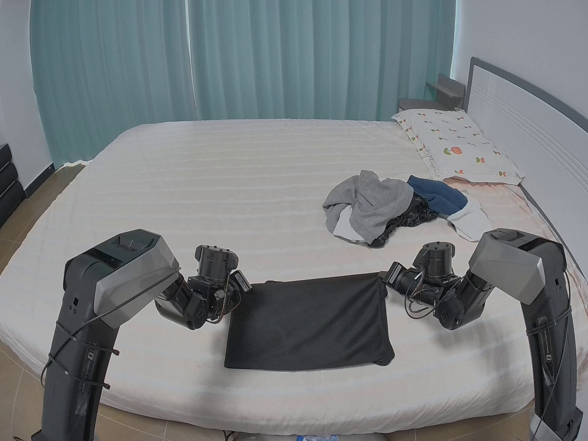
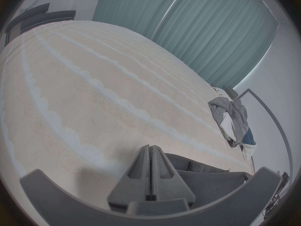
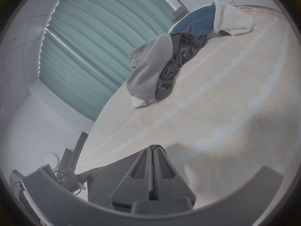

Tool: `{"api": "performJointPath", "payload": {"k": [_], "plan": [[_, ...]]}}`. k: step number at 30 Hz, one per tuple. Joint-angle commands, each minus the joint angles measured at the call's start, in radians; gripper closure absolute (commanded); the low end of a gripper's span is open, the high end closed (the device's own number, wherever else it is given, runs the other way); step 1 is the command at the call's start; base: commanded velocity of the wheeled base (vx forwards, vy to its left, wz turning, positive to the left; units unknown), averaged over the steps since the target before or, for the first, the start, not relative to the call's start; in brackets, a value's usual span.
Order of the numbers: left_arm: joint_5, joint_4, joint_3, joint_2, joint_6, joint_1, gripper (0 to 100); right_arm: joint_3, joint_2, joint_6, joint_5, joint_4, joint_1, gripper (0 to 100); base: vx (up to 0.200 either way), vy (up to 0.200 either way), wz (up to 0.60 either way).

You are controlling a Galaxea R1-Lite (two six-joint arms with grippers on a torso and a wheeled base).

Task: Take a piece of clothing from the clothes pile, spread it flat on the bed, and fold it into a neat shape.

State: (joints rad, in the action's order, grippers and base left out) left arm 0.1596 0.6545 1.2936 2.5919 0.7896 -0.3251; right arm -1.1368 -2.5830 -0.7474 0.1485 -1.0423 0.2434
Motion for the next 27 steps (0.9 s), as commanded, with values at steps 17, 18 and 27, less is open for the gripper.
{"api": "performJointPath", "payload": {"k": [17,18,27], "plan": [[-0.002,0.001,-0.002,-0.003,0.003,0.0,100,-0.035,-0.026,0.0,-0.009,-0.004,0.002,100,0.0,0.0,0.0],[-0.002,0.001,-0.002,-0.003,0.003,0.0,100,-0.037,-0.026,0.0,-0.009,-0.002,0.002,100,0.0,0.0,0.0],[-0.003,-0.004,-0.002,-0.004,0.003,0.0,0,-0.031,-0.025,0.0,-0.007,-0.005,0.002,0,0.0,0.0,0.0]]}}
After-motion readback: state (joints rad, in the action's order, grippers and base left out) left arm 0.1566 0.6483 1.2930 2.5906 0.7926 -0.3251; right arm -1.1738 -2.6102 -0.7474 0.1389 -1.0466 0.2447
